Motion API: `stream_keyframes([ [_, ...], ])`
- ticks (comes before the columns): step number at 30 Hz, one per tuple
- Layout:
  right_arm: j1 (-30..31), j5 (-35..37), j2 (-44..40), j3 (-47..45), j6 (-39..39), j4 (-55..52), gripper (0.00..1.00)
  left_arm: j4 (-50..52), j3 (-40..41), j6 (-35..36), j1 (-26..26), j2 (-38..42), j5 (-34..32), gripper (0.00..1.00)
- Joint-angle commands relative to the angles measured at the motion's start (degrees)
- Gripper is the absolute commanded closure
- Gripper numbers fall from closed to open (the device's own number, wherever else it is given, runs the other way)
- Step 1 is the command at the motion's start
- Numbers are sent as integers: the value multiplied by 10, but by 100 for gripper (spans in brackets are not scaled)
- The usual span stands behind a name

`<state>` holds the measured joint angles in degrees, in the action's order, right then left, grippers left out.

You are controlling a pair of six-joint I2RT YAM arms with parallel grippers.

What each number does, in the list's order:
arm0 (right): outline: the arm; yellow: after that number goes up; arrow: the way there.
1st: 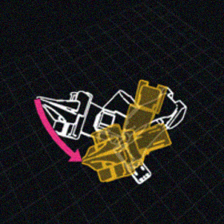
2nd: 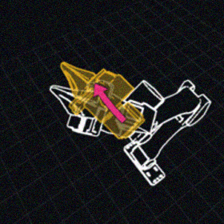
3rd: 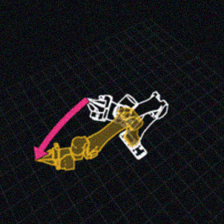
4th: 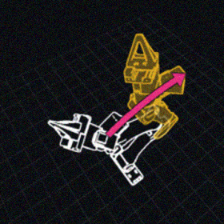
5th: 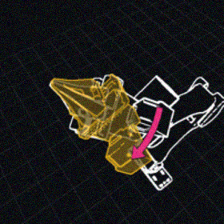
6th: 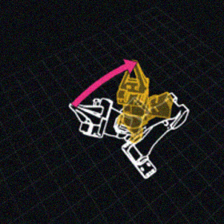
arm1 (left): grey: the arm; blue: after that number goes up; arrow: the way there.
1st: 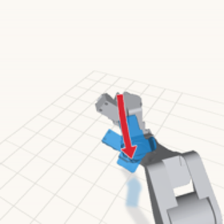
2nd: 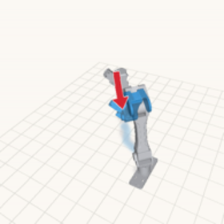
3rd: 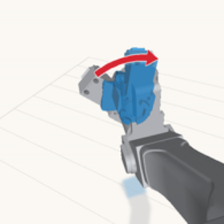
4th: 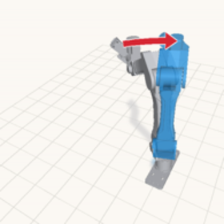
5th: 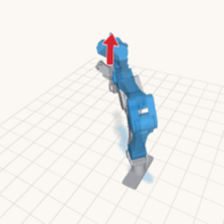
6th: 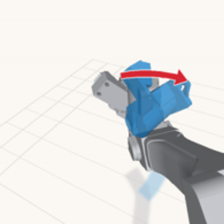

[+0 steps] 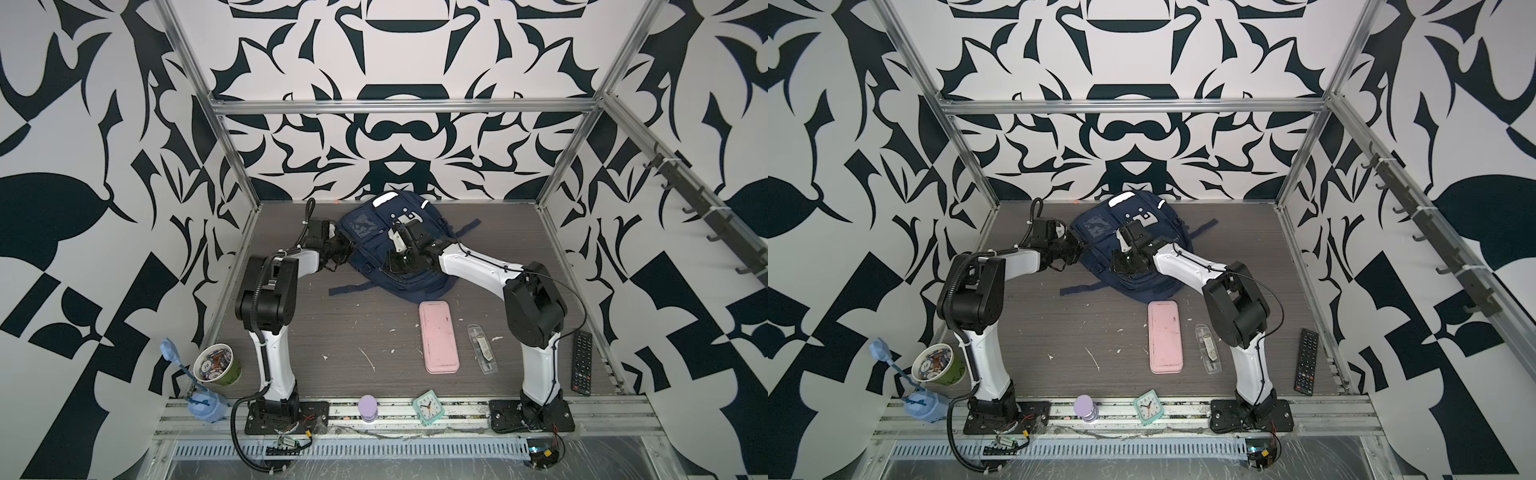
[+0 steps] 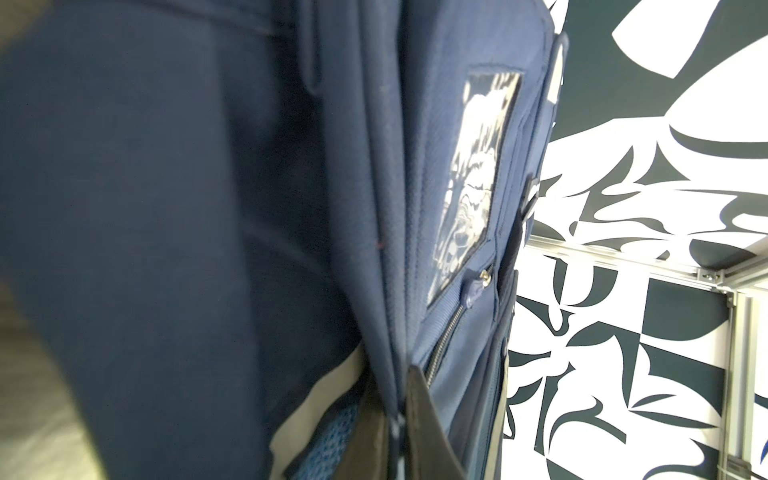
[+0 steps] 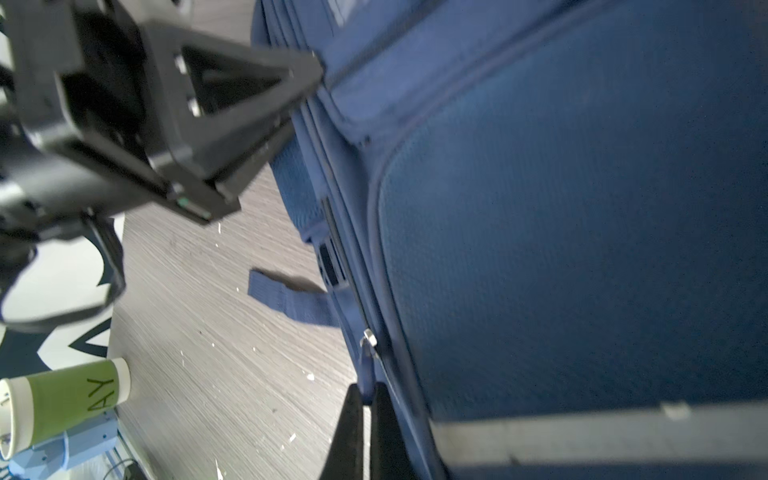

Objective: Pack books, pencil case, and school supplies into a backpack
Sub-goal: Unzip the student bag at the top-center of the table.

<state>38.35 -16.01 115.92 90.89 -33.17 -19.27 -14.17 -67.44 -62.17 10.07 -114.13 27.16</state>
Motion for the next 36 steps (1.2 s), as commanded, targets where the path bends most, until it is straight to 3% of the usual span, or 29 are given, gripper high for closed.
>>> stream_keyframes([
  [1,0,8,10,61,-7,10,100,-5,23,-6,13,29,21,90],
  [19,-12,2,142,266,6,-73,100,-16,81,-6,18,65,19,82],
  [24,-28,-2,144,265,14,-80,100,-53,149,-23,21,115,-31,81],
  [31,-30,-25,122,210,16,-64,99,-60,152,-27,31,107,-24,75],
  [33,-30,-33,99,170,14,-38,81,-56,147,-24,31,105,-24,72],
  [36,-30,-41,63,129,17,-20,63,-36,135,-14,32,104,-21,71],
])
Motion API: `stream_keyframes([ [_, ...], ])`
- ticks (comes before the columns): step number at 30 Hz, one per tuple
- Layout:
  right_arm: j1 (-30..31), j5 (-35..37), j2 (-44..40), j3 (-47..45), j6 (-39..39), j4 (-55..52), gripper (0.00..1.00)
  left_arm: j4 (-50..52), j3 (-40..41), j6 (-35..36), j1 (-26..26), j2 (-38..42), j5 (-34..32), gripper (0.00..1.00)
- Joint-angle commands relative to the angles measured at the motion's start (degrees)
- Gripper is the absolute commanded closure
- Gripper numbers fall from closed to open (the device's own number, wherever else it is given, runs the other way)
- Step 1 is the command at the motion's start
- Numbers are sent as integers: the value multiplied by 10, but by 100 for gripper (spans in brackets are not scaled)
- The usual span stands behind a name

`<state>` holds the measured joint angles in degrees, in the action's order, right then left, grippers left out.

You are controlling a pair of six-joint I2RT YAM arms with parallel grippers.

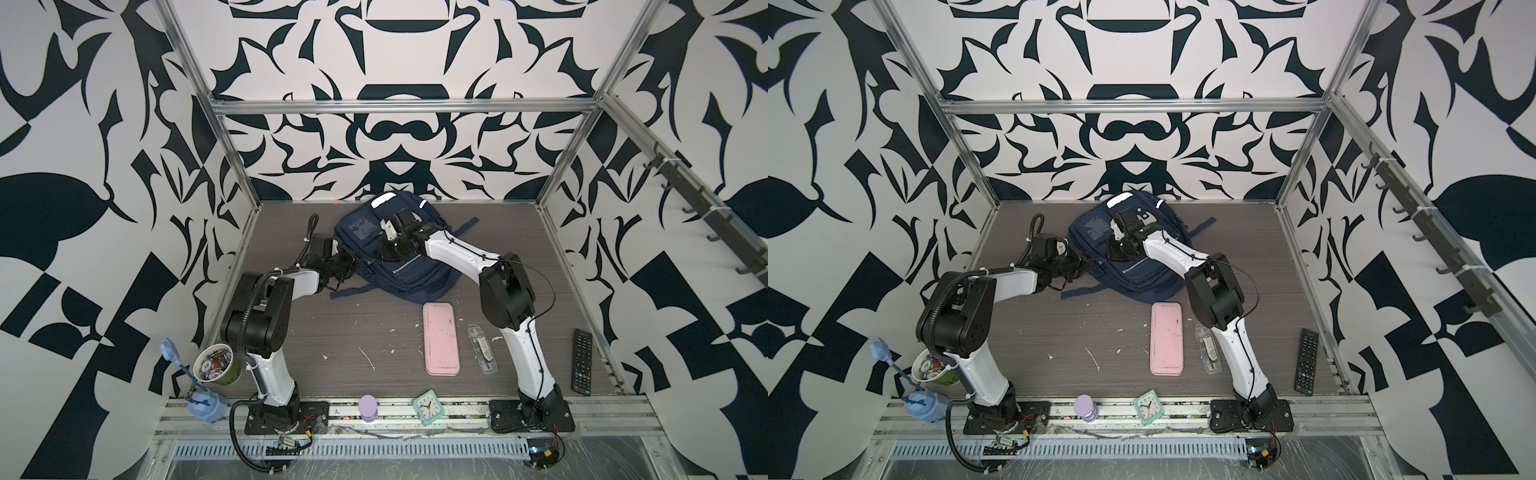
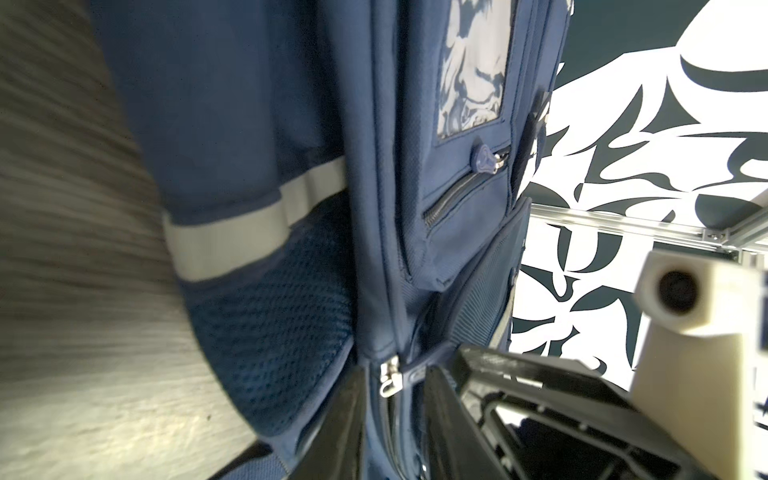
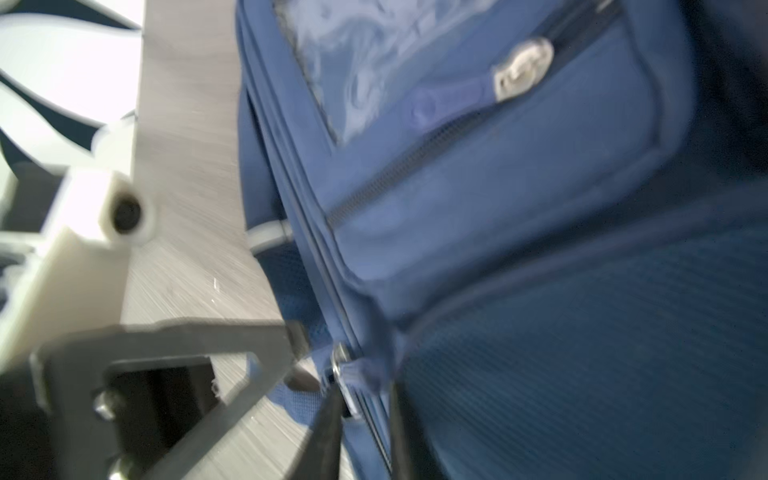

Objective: Pack books, pencil case, and school supplies into a backpack
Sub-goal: Unzip the student bag at the top-center of the table, then pick up the pencil case from the bottom-center of the table.

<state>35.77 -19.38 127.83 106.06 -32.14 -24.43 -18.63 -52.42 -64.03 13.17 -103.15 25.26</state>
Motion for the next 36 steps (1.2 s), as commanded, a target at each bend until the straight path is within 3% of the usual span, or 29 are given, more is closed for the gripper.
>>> stream_keyframes([
  [1,-4,-8,-66,-35,8,35,61,12,-17,8,0,-4,-3,71],
  [9,-5,26,-187,-155,23,46,58,102,-50,77,10,40,-27,70],
  [17,-18,62,-294,-269,31,48,53,209,-104,179,53,65,-37,54],
  [23,-38,69,-370,-358,29,47,48,288,-143,265,103,62,-33,49],
  [32,-62,56,-462,-491,15,17,41,341,-135,341,181,80,6,38],
  [36,-61,44,-504,-539,7,1,37,355,-124,377,219,80,63,36],
])
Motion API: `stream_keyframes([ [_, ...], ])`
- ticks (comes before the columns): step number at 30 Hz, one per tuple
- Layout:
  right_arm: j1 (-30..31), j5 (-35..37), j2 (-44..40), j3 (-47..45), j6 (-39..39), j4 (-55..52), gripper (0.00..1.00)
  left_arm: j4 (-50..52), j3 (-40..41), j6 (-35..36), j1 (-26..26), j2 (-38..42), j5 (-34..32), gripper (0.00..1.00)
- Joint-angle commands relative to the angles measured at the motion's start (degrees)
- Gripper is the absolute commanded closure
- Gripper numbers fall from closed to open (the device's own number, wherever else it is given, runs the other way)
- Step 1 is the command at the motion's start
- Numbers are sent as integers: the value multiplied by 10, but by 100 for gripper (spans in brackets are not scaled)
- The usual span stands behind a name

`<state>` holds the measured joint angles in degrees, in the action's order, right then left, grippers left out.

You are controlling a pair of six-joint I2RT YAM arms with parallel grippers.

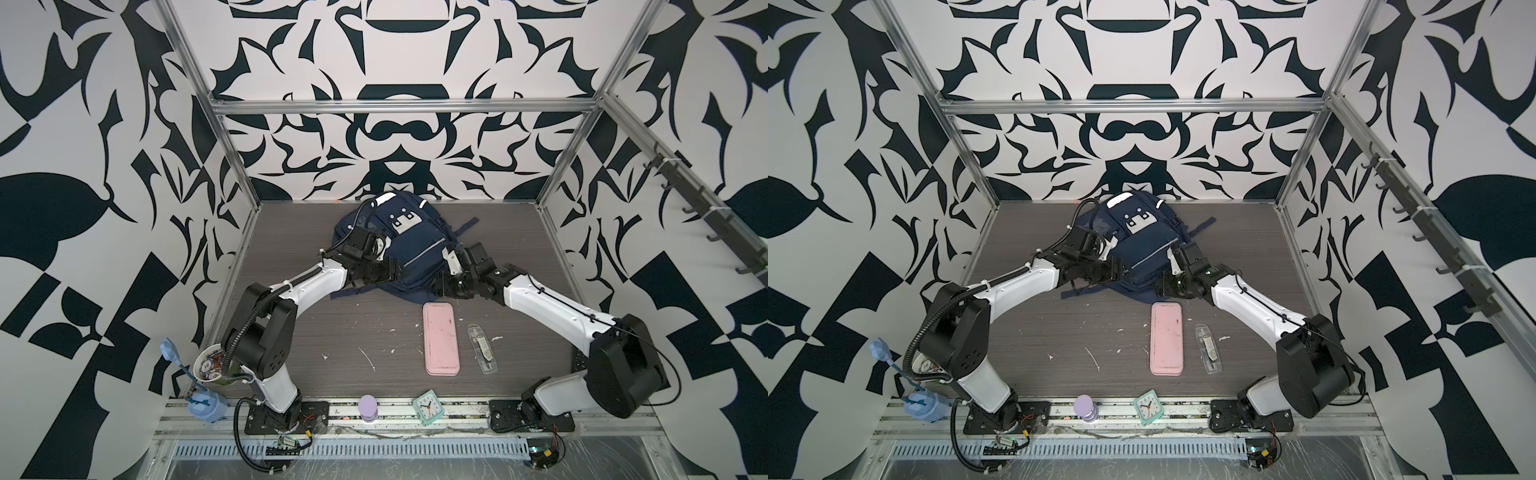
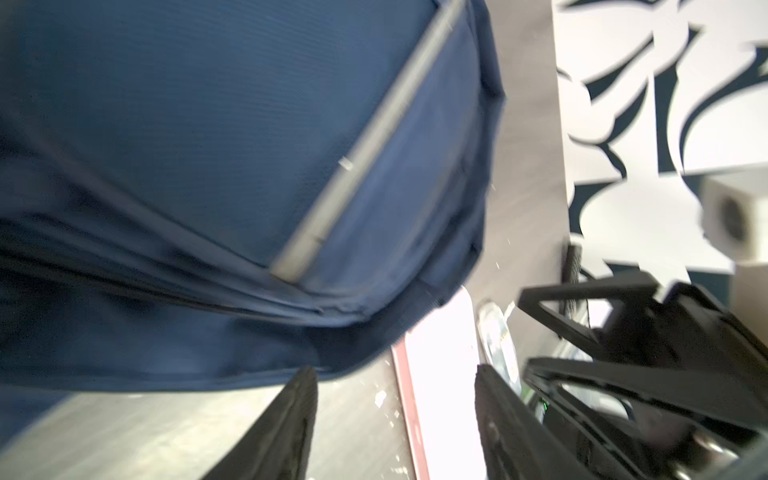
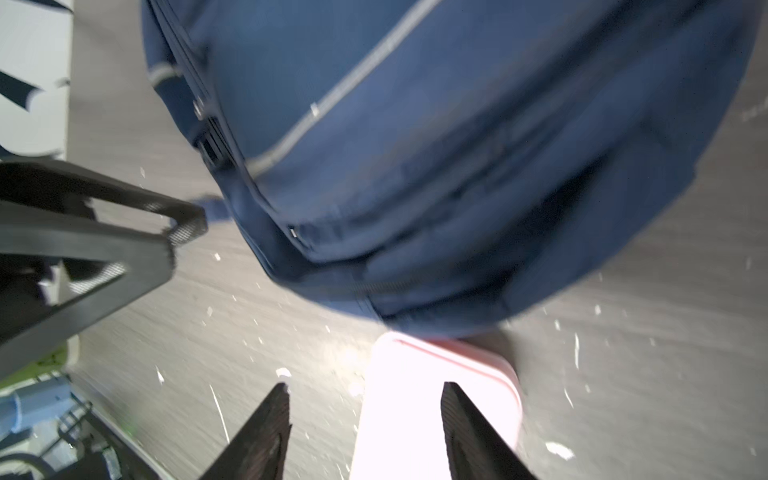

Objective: Pack books, pencil case, and school supplies into a backpack
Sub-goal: Pick up the pencil case from the bottom-center of the table.

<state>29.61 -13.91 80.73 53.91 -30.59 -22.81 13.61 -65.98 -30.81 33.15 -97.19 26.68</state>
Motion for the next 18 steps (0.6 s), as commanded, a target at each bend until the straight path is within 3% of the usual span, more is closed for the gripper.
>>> stream_keyframes([
  [1,0,-5,-44,-30,-10,-22,37,33,17,51,30,18,57,36],
  [9,0,-31,-97,-109,-37,-31,31,34,47,73,103,-10,94,35],
  [18,0,-39,-125,-195,-73,11,31,-1,87,40,127,-35,105,35],
])
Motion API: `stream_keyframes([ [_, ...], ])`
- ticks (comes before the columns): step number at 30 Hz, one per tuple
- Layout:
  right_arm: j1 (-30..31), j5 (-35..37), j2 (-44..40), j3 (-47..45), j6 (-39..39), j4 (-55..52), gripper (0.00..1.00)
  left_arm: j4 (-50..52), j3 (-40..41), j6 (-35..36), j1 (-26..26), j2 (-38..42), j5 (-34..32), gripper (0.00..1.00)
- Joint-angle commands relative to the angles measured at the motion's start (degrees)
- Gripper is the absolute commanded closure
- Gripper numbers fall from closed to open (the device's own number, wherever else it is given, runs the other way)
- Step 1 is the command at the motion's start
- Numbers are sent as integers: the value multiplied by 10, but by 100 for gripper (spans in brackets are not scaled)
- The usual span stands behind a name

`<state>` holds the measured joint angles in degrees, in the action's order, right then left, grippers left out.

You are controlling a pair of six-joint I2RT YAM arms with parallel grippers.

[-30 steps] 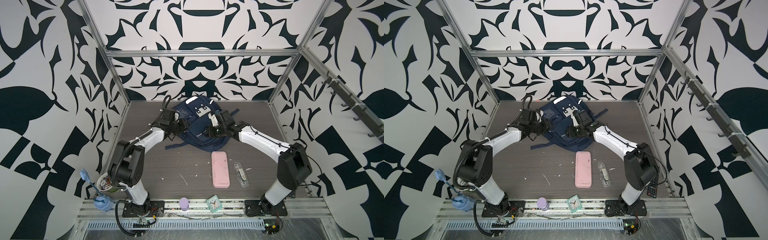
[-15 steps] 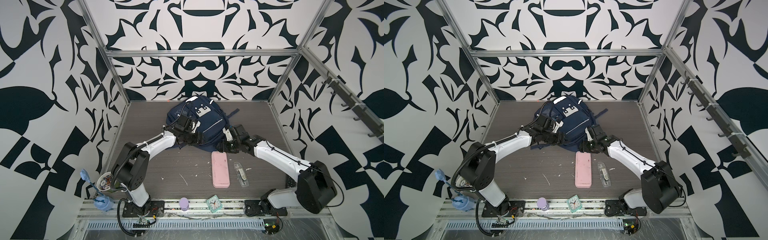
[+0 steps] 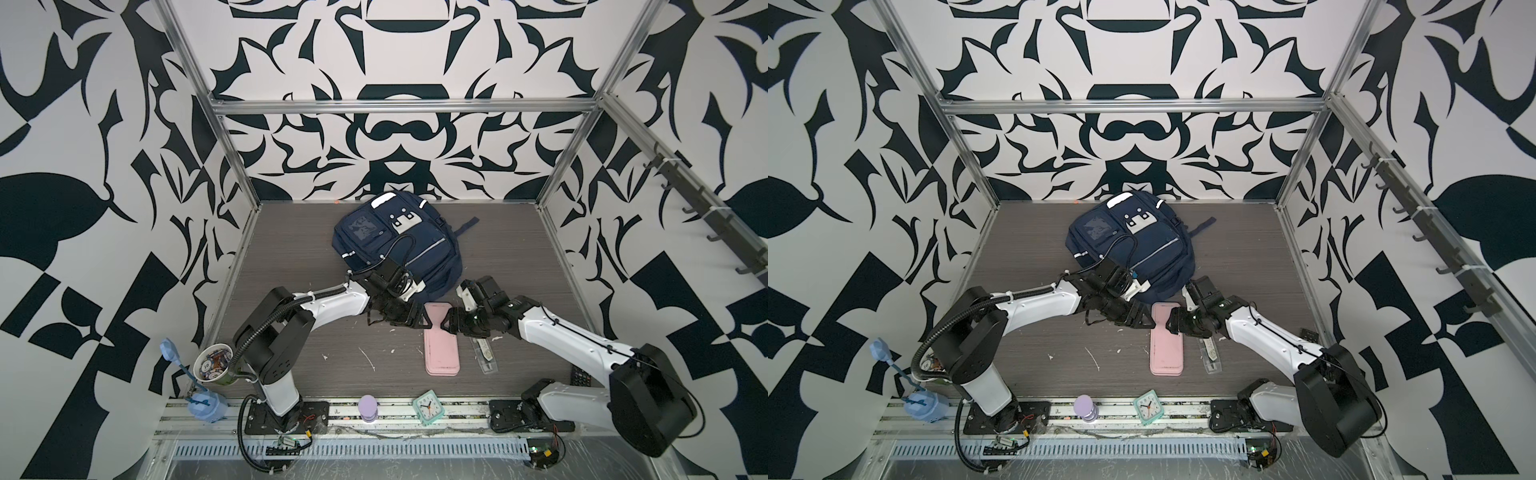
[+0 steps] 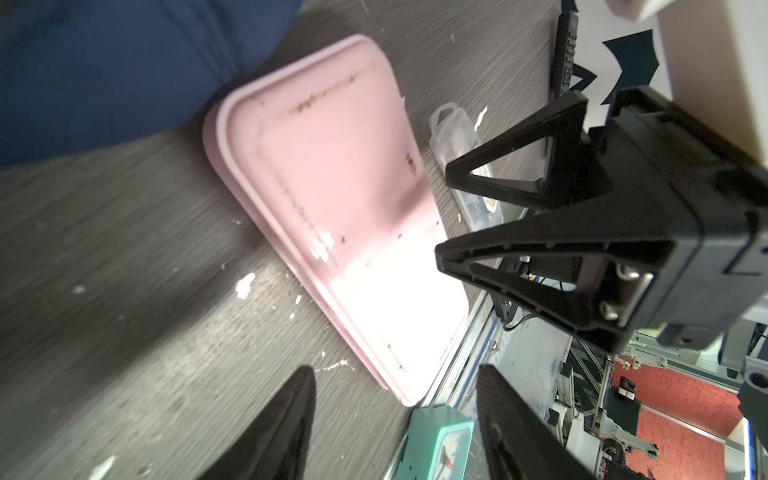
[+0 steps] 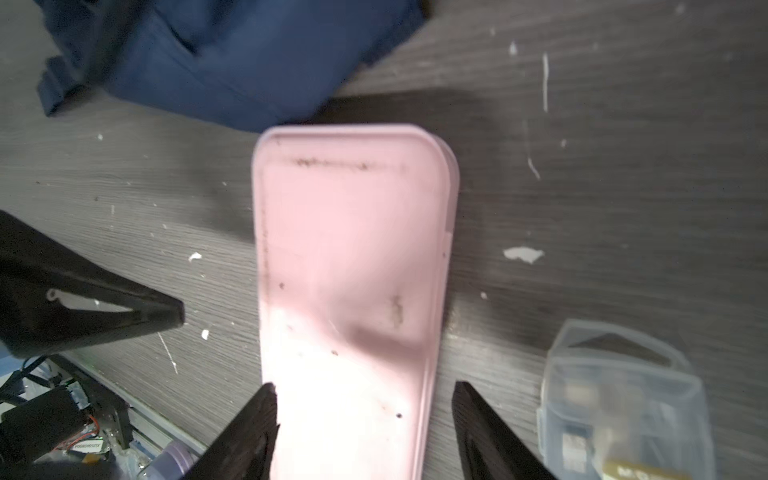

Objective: Pack books, pencil case, and school supplies into a backpack
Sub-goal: Pick up the pencil case from the bottom-center of the table.

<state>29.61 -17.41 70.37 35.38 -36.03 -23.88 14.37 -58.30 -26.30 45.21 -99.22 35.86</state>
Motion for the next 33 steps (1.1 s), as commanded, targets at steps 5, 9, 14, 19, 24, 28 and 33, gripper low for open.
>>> stream_keyframes([
  [5,-1,-9,-17,-28,-18,33,30,-30,30,-15,8,-28,19,36],
  [9,-3,-24,-3,-38,-18,54,30,-67,47,-42,8,-42,36,36],
  [14,-12,-38,8,-54,-17,70,30,-106,70,-66,8,-48,41,38],
  [19,-28,-62,11,-69,-17,88,30,-122,73,-77,8,-59,47,44],
  [24,-36,-82,9,-80,-18,96,32,-124,72,-84,8,-70,46,52],
  [28,-37,-87,-4,-88,-18,97,33,-125,73,-89,8,-76,40,56],
  [33,-38,-111,-4,-102,-20,121,33,-131,74,-99,8,-86,37,63],
])
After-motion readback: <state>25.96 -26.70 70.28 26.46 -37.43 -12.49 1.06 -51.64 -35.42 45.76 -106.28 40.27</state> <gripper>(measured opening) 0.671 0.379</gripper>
